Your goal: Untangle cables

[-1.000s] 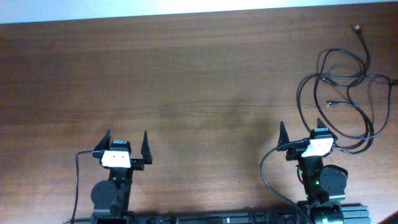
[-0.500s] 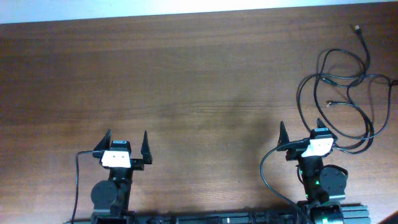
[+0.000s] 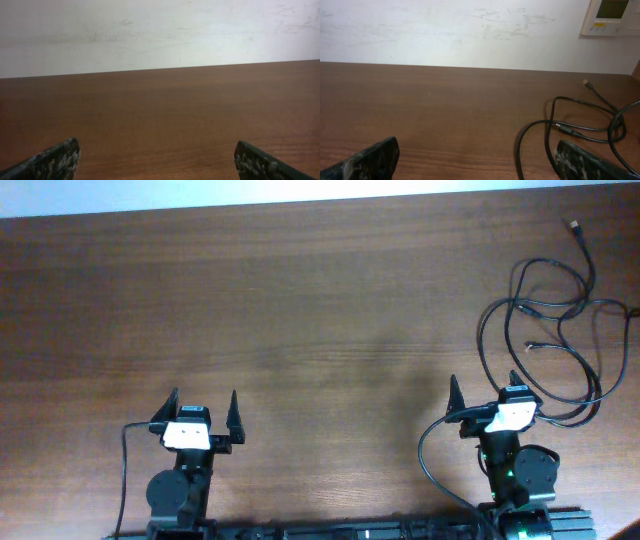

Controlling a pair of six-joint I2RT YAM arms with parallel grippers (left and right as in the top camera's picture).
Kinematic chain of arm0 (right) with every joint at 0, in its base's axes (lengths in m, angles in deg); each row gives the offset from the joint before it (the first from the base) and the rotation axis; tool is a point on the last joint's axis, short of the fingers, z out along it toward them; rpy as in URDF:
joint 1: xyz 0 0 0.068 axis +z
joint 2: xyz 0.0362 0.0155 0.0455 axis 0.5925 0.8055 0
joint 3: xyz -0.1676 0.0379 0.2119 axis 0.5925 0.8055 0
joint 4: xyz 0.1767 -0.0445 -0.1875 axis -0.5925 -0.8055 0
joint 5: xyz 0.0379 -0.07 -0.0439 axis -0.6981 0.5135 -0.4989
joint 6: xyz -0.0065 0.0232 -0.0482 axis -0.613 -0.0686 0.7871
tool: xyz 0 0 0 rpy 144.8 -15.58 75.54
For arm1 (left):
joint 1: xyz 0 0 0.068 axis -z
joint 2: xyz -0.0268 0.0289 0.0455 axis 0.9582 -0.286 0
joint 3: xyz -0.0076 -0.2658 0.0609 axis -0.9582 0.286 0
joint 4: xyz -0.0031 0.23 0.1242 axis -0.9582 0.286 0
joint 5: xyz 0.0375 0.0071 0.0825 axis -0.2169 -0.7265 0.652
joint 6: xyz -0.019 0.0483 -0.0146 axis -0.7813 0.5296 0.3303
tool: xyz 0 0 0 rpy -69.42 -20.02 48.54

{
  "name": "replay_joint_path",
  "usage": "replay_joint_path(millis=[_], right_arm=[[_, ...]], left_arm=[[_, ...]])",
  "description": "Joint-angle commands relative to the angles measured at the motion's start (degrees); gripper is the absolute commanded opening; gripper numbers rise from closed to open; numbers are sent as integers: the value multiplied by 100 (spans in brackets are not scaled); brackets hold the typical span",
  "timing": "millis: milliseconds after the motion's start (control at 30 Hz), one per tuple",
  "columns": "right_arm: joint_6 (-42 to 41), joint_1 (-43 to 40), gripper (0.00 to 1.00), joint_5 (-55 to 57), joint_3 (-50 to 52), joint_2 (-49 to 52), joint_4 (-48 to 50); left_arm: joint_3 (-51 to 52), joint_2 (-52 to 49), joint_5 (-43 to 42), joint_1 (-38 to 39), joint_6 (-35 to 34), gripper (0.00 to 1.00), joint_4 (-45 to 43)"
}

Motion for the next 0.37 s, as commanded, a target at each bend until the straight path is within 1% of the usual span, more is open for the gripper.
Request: replay_joint_path(millis=[0,333], right_arm=[[-7,33,99,-52,28,-44,-28],[-7,33,99,-52,28,-44,-28]], left_arm=[[15,48,-127,-20,87,99,35],[15,48,-127,-20,87,99,35]])
